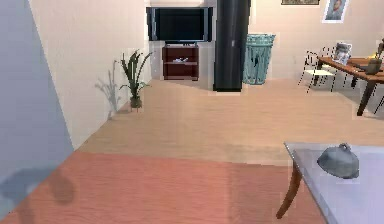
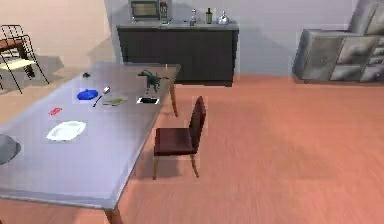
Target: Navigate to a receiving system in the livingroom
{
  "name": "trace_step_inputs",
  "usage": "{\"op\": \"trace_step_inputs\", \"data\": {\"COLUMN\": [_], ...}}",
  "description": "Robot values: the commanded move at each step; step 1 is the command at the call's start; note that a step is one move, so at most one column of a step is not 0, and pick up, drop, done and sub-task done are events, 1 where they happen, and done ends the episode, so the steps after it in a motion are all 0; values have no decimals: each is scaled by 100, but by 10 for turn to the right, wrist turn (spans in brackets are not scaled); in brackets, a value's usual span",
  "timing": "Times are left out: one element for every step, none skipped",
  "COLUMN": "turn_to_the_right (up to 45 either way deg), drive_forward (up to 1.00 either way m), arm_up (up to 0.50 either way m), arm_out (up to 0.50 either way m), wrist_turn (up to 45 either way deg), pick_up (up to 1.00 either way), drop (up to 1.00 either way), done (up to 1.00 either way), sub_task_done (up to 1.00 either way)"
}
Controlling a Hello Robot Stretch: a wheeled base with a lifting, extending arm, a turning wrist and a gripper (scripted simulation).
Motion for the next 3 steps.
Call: {"op": "trace_step_inputs", "data": {"turn_to_the_right": [0, 0, 30], "drive_forward": [100, 100, 0], "arm_up": [0, 0, 0], "arm_out": [0, 0, 0], "wrist_turn": [0, 0, 0], "pick_up": [0, 0, 0], "drop": [0, 0, 0], "done": [0, 0, 0], "sub_task_done": [0, 0, 0]}}
